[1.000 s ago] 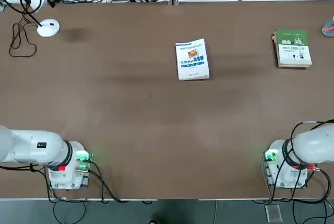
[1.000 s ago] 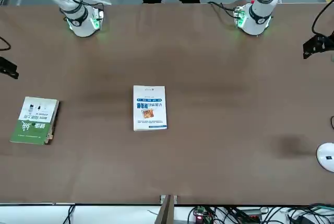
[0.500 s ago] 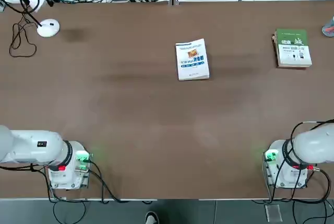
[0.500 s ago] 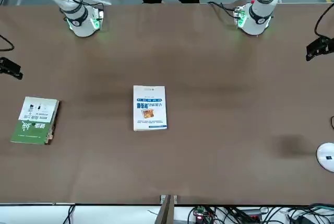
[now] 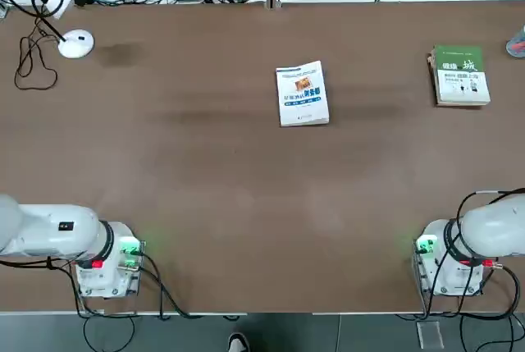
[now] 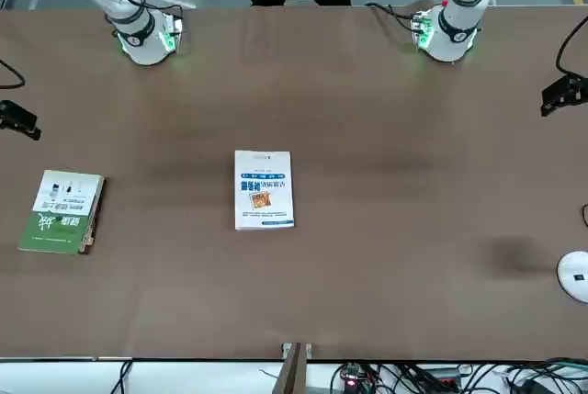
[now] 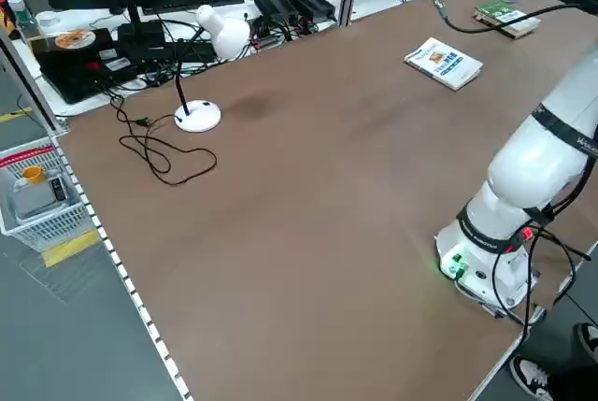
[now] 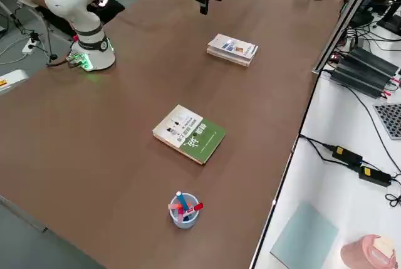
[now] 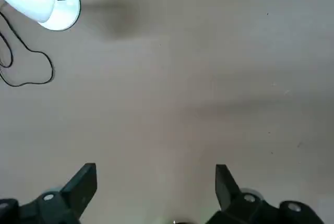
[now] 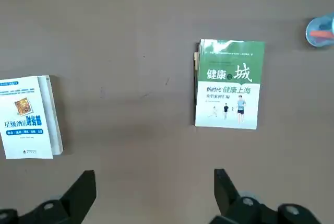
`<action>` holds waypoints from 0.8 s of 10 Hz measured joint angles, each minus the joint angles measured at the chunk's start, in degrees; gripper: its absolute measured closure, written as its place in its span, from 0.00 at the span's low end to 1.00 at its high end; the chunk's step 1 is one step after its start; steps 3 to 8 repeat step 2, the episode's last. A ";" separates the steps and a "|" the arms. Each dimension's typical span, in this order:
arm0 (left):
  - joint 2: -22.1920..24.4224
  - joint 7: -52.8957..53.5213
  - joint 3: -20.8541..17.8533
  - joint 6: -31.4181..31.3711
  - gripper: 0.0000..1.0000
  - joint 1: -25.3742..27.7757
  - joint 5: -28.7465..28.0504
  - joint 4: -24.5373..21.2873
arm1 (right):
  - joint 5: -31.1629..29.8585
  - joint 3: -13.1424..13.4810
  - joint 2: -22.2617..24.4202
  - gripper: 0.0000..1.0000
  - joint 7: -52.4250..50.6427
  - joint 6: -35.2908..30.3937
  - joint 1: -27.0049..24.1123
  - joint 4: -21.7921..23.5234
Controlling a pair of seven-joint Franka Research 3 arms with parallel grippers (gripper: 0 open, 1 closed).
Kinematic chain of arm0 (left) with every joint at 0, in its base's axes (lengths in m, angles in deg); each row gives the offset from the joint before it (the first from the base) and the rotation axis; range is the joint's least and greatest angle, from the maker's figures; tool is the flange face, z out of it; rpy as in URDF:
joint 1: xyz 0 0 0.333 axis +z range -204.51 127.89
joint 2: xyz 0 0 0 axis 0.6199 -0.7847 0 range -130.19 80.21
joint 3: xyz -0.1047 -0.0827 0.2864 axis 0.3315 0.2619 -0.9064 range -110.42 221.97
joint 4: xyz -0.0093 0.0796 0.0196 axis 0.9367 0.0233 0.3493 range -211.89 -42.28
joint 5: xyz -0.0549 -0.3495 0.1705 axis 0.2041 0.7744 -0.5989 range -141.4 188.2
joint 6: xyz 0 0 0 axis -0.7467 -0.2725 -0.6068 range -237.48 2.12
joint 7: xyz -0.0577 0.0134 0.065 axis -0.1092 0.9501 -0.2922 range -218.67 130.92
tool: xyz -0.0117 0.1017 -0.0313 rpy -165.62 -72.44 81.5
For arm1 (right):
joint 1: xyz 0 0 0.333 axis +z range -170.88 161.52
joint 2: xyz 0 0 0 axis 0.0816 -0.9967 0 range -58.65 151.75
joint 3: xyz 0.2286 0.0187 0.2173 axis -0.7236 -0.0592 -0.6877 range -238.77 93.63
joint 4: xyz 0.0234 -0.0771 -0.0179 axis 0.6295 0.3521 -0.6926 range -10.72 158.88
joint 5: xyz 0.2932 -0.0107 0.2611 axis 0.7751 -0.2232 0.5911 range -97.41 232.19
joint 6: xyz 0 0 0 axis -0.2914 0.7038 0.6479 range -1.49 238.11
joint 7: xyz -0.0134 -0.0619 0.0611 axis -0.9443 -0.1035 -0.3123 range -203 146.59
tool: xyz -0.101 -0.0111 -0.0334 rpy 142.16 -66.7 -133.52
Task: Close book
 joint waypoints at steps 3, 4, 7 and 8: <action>-0.10 0.01 0.00 0.00 0.00 0.01 0.00 0.15 | 0.09 -0.06 0.11 0.00 0.00 0.29 0.15 0.03; -0.10 0.01 0.00 0.00 0.00 0.01 0.00 0.15 | 0.09 -0.06 0.11 0.00 0.00 0.29 0.15 0.03; -0.10 0.01 0.00 0.00 0.00 0.01 0.00 0.15 | 0.09 -0.06 0.11 0.00 0.00 0.29 0.15 0.03; -0.10 0.01 0.00 0.00 0.00 0.01 0.00 0.15 | 0.09 -0.06 0.11 0.00 0.00 0.29 0.15 0.03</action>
